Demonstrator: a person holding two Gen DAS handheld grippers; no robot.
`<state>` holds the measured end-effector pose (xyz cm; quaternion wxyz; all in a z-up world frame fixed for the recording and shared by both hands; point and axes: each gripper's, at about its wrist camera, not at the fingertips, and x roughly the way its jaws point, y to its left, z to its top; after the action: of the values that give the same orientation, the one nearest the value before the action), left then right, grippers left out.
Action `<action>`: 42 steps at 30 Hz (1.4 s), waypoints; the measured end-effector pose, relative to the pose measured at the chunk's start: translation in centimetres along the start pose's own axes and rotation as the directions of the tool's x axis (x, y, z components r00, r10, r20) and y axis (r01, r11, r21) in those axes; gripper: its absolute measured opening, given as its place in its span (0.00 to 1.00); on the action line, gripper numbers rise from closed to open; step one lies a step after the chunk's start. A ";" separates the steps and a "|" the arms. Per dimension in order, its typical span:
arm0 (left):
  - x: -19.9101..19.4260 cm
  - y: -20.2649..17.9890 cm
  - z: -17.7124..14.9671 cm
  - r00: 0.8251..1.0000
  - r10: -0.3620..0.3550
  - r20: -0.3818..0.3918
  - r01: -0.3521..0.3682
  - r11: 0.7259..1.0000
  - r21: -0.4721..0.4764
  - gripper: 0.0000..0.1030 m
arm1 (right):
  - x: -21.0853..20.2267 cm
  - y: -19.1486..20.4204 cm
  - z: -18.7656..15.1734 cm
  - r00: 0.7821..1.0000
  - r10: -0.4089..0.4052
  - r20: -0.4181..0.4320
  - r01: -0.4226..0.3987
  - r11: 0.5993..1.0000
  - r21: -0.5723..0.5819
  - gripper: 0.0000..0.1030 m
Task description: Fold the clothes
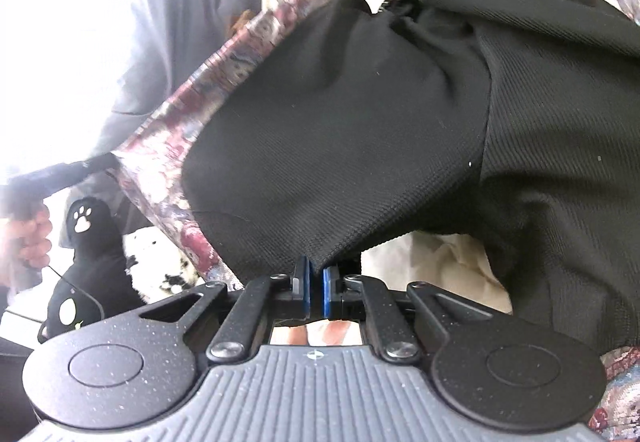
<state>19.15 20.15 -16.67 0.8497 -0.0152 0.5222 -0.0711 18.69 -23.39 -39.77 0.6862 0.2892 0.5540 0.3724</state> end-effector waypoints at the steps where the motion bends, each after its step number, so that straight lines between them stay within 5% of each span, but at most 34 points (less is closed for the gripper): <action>1: -0.2 0.4 -0.3 1.000 0.004 -0.006 -0.004 1.000 -0.008 0.04 | 0.0 0.5 0.0 1.000 0.005 -0.002 -0.005 1.000 -0.007 0.04; 22: 0.8 6.0 -12.5 0.969 0.030 -0.244 -0.093 0.964 -0.250 0.04 | 0.6 1.7 -1.8 0.984 -0.012 -0.178 0.002 0.999 -0.054 0.03; 33: 1.3 8.0 -12.1 0.965 0.124 -0.231 -0.177 0.958 -0.225 0.04 | 1.8 2.7 -2.9 0.973 0.006 -0.232 -0.024 0.997 -0.077 0.06; 42: 2.3 12.4 -12.7 0.953 0.160 -0.257 -0.233 0.930 -0.286 0.05 | -0.3 1.0 -2.2 0.981 -0.079 -0.179 0.068 0.996 -0.065 0.09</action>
<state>10.17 32.75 -25.75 0.7733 -0.0886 0.6203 0.0970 16.35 -23.12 -39.23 0.6543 0.2130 0.6134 0.3877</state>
